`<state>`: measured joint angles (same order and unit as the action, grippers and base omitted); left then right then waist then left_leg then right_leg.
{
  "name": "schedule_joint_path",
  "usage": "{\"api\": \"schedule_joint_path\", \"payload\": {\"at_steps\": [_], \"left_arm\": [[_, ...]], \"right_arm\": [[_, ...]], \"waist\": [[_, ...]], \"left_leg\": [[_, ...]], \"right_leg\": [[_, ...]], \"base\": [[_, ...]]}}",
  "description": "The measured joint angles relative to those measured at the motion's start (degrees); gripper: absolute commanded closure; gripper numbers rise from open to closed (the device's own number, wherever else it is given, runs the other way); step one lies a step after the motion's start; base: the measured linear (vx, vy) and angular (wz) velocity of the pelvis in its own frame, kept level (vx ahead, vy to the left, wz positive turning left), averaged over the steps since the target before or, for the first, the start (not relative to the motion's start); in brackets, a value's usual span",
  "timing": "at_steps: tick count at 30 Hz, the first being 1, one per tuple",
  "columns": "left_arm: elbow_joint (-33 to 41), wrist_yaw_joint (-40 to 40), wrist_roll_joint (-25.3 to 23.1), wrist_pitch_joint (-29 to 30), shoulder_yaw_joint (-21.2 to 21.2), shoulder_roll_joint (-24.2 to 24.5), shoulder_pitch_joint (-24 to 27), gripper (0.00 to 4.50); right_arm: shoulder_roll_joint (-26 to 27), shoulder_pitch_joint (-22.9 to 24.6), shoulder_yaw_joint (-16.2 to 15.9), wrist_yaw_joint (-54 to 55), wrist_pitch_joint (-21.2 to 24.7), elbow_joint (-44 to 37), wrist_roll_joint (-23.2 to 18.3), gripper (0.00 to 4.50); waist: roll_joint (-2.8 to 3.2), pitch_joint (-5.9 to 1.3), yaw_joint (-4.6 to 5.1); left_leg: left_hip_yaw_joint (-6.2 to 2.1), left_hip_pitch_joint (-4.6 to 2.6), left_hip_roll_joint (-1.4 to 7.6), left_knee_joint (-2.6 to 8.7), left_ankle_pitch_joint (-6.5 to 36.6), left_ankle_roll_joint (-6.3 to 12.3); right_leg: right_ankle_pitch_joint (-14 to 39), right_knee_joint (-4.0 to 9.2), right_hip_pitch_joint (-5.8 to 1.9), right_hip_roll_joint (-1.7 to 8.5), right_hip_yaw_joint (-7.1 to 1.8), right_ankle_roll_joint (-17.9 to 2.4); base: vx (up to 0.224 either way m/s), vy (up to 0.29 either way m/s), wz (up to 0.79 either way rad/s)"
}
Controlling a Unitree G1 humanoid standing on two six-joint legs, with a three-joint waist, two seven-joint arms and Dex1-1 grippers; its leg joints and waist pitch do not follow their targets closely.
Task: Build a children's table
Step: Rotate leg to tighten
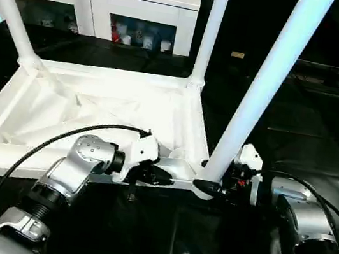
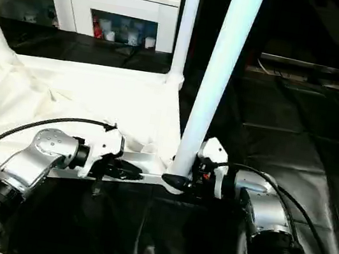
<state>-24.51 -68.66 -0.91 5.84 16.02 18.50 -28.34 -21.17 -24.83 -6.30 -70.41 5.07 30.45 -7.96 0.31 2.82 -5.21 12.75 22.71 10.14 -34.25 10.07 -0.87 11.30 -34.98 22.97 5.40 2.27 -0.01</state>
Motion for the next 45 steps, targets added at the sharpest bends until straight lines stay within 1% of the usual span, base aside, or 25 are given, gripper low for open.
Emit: {"api": "schedule_joint_path", "payload": {"at_steps": [1, 2, 5, 9, 10, 11, 13, 14, 16, 20, 22, 23, 25, 28, 30, 31, 32, 35, 40, 45], "left_arm": [[0.00, 0.00, 0.00, 0.00, 0.01, 0.00, 0.00, 4.50], [0.00, 0.01, -0.01, 0.00, -0.01, 0.00, 0.00, 4.50], [0.00, 0.24, -0.05, 0.02, -0.09, -0.02, 0.04, 4.50], [-0.01, 3.22, -0.96, 0.41, -0.96, -0.91, 0.34, 4.50], [-0.01, 4.66, -1.27, 0.69, -1.09, -1.40, 0.35, 4.50], [-0.07, 6.97, -1.88, 1.30, -1.36, -2.30, 0.35, 4.50], [-0.10, 9.72, -2.81, 1.90, -1.65, -3.76, 0.30, 4.50], [-0.47, 12.05, -3.34, 2.40, -1.85, -4.85, 0.07, 4.50], [-1.05, 14.48, -3.90, 3.13, -1.97, -5.87, -0.54, 4.50], [-2.46, 21.15, -5.59, 5.10, -2.59, -9.24, -1.78, 4.50], [-2.62, 22.71, -5.81, 5.60, -2.67, -10.07, -1.92, 4.50], [-2.59, 22.82, -6.04, 5.71, -2.70, -10.34, -1.92, 4.50], [-2.34, 22.82, -6.23, 5.84, -2.66, -10.44, -1.91, 4.50], [-2.10, 22.82, -6.30, 6.23, -2.63, -10.50, -1.88, 4.50], [-1.70, 22.81, -6.30, 6.23, -2.70, -10.44, -1.56, 4.50], [-1.61, 22.74, -6.30, 6.22, -2.67, -10.41, -1.51, 4.50], [-1.55, 22.56, -6.25, 6.14, -2.65, -10.37, -1.47, 4.50], [-1.16, 20.77, -5.46, 5.20, -2.59, -9.61, -1.04, 4.50], [-0.43, 15.45, -3.79, 3.82, -2.20, -7.10, -0.33, 4.50], [0.47, 9.97, -1.98, 2.45, -1.90, -4.11, 0.80, 4.50]], "right_arm": [[0.00, 0.01, 0.00, 0.00, 0.01, 0.00, -0.01, 1.69], [0.05, 0.04, 0.01, 0.02, 0.00, 0.00, -0.01, 1.79], [0.38, 0.13, 0.09, 0.62, -0.27, 0.02, 0.05, 1.84], [3.41, 0.18, 1.92, 6.35, -0.64, 1.15, 0.19, 1.87], [4.55, 0.16, 2.72, 8.74, -1.11, 1.65, 0.49, 1.88], [6.45, 0.05, 3.78, 13.06, -2.51, 2.64, 1.12, 1.89], [8.16, -0.35, 4.55, 18.41, -4.15, 4.01, 1.65, 1.89], [9.69, -1.11, 5.40, 22.78, -4.30, 5.22, 2.03, 1.92], [11.11, -2.45, 5.91, 27.66, -4.07, 6.61, 2.64, 1.93], [15.33, -5.64, 7.90, 40.69, -3.47, 10.24, 4.22, 1.96], [16.33, -6.21, 8.39, 43.82, -4.12, 10.91, 4.74, 1.96], [16.58, -6.24, 8.65, 44.17, -4.71, 11.19, 4.97, 1.61], [16.60, -6.23, 8.77, 44.17, -5.27, 11.28, 5.10, 1.26], [16.85, -6.22, 8.76, 43.69, -5.35, 11.20, 5.17, 1.24], [16.81, -6.17, 8.76, 43.03, -5.23, 10.94, 5.16, 0.92], [16.63, -6.05, 8.72, 42.59, -5.23, 10.76, 5.20, 0.92], [16.19, -5.80, 8.55, 41.40, -5.22, 10.37, 5.24, 0.81], [13.43, -3.96, 7.46, 35.30, -4.67, 7.56, 4.77, 0.81], [7.79, -1.46, 5.61, 22.82, -2.70, 3.54, 2.53, 0.81], [3.38, 0.04, 3.36, 12.61, -1.33, 0.74, 1.25, 0.81]], "waist": [[-0.01, 0.00, 0.00], [-0.01, 0.00, 0.00], [-0.01, 0.00, 0.05], [0.00, 0.00, 0.30], [-0.01, 0.01, 0.42], [-0.01, 0.00, 0.57], [0.00, 0.00, 1.06], [-0.02, 0.00, 1.42], [-0.02, 0.00, 1.89], [-0.02, 0.00, 2.21], [0.04, -0.03, 2.18], [0.05, -0.04, 2.14], [0.07, -0.05, 2.05], [0.12, -0.03, 2.05], [0.23, 0.02, 2.17], [0.28, 0.03, 2.16], [0.37, 0.04, 2.18], [0.70, 0.02, 2.14], [0.74, 0.03, 1.77], [0.78, 0.04, 1.79]], "left_leg": [[0.00, 0.00, 0.00, 0.00, 0.00, 0.00], [0.00, 0.00, 0.00, 0.00, 0.00, 0.00], [0.00, -0.01, 0.00, 0.00, 0.00, 0.00], [0.00, -0.06, 0.01, 0.00, 0.00, -0.01], [0.00, -0.09, 0.01, 0.00, 0.00, -0.01], [0.00, -0.11, 0.00, 0.02, 0.00, -0.01], [0.00, -0.12, -0.02, 0.01, 0.00, -0.02], [0.00, -0.15, -0.03, 0.01, 0.00, -0.02], [0.00, -0.14, -0.04, 0.02, 0.00, -0.02], [0.00, -0.15, -0.04, 0.04, -0.01, -0.03], [0.00, -0.15, -0.05, 0.04, -0.01, -0.03], [0.00, -0.15, -0.05, 0.04, -0.01, -0.03], [0.00, -0.14, -0.05, 0.07, -0.01, -0.02], [0.00, -0.12, -0.04, 0.08, -0.01, -0.02], [0.00, -0.12, -0.05, 0.08, -0.01, -0.02], [0.00, -0.12, -0.04, 0.08, -0.01, -0.02], [0.00, -0.11, -0.05, 0.07, 0.00, -0.02], [0.00, -0.09, -0.05, 0.09, 0.01, -0.02], [-0.03, -0.09, 0.02, 0.12, 0.00, -0.01], [-0.02, -0.10, 0.01, 0.08, 0.00, -0.02]], "right_leg": [[0.00, 0.00, 0.00, 0.00, 0.00, 0.00], [0.00, 0.00, 0.00, 0.00, 0.00, 0.00], [0.00, 0.00, 0.00, 0.00, 0.00, 0.00], [-0.02, -0.04, 0.00, 0.00, -0.01, -0.03], [-0.02, -0.04, -0.01, 0.00, -0.02, -0.03], [-0.02, -0.02, -0.02, 0.00, -0.04, -0.03], [-0.02, 0.00, -0.02, 0.00, -0.08, -0.03], [-0.02, -0.01, -0.05, 0.00, -0.08, -0.03], [-0.02, 0.01, -0.04, 0.00, -0.10, -0.03], [-0.03, -0.01, -0.03, 0.00, -0.09, -0.02], [-0.03, 0.00, -0.04, 0.00, -0.09, -0.02], [-0.02, 0.01, -0.04, 0.00, -0.09, 0.00], [0.00, 0.02, -0.02, 0.00, -0.08, 0.03], [0.00, 0.03, 0.00, 0.00, -0.06, 0.03], [0.00, 0.04, -0.01, 0.00, -0.08, 0.02], [0.00, 0.04, -0.01, 0.00, -0.07, 0.02], [0.00, 0.04, -0.01, 0.00, -0.07, 0.02], [0.00, 0.09, -0.02, 0.00, -0.05, 0.02], [0.00, 0.02, 0.01, -0.02, 0.04, 0.03], [-0.02, 0.01, -0.02, -0.02, 0.02, 0.00]], "base": [[0.000, 0.000, 0.00], [0.000, 0.000, 0.00], [0.000, 0.000, 0.00], [0.000, 0.000, 0.00], [0.000, 0.000, 0.00], [0.000, 0.000, 0.00], [0.000, 0.000, 0.00], [0.000, 0.000, 0.00], [0.000, 0.000, 0.00], [0.000, 0.000, 0.00], [0.000, 0.000, 0.00], [0.000, 0.000, 0.00], [0.000, 0.000, 0.00], [0.000, 0.000, 0.00], [0.000, 0.000, 0.00], [0.000, 0.000, 0.00], [0.000, 0.000, 0.00], [0.000, 0.000, 0.00], [0.000, 0.000, 0.00], [0.000, 0.000, 0.00]]}}
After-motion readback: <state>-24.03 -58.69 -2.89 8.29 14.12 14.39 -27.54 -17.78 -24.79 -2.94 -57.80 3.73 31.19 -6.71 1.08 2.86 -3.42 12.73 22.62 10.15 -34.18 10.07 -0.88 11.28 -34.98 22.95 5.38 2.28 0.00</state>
